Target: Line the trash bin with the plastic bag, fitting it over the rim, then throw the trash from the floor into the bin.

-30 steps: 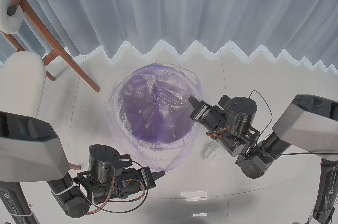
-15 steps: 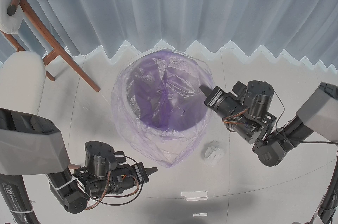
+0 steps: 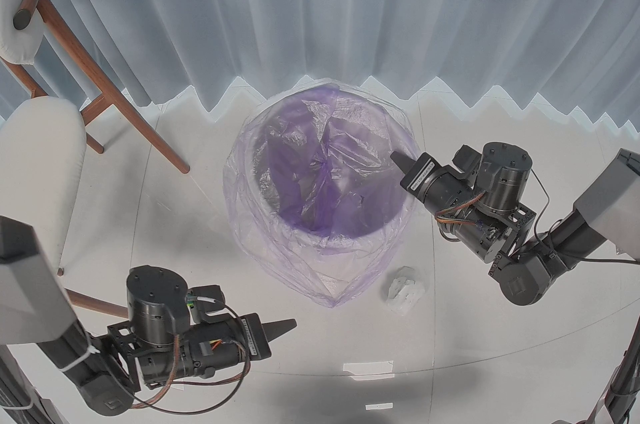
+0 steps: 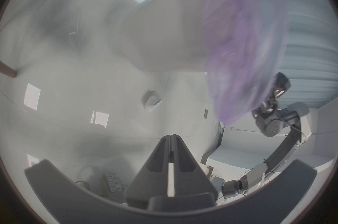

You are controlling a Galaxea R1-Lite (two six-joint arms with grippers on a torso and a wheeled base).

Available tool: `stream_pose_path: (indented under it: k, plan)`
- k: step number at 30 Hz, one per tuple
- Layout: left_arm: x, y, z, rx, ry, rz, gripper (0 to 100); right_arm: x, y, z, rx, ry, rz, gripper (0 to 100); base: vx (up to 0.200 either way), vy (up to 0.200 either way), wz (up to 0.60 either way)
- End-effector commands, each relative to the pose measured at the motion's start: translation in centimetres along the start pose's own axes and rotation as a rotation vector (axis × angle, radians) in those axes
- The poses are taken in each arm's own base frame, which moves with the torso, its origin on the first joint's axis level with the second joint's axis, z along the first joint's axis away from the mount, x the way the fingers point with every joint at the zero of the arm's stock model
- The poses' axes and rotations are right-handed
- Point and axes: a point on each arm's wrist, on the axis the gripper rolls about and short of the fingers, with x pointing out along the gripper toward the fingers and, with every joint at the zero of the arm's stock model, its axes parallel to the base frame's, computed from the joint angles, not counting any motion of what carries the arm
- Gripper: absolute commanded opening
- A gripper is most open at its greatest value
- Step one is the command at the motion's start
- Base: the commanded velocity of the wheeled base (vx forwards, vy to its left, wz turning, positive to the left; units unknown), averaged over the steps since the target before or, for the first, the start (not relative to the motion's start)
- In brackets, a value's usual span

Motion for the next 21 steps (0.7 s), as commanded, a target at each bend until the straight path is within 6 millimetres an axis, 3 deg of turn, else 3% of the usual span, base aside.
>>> stream_pose_path:
  k: [1, 9, 10, 14, 21]
  plan:
    - [-4.0, -1.9, 1.3, 0.081, -0.034, 0.002, 0, 0.0, -0.5, -0.3, -0.001, 0.02, -0.018, 0, 0.0, 0.0, 0.0]
    - [-4.6, -2.4, 3.3, 0.088, -0.122, -0.015, 0, -0.1, -0.5, -0.5, -0.003, 0.028, -0.019, 0, 0.0, 0.0, 0.0]
    - [-4.6, -2.6, 3.5, 0.091, -0.131, -0.024, 100, -0.1, -0.5, -0.6, -0.003, 0.031, -0.019, 0, 0.0, 0.0, 0.0]
    - [-4.2, -3.3, 4.5, 0.071, -0.17, -0.05, 100, -0.2, -0.5, -0.7, -0.003, 0.035, -0.019, 0, 0.0, 0.0, 0.0]
    - [-3.4, -2.6, 4.5, 0.021, -0.148, -0.026, 100, -0.3, -0.3, -1.1, -0.004, 0.047, -0.015, 0, 0.0, 0.0, 0.0]
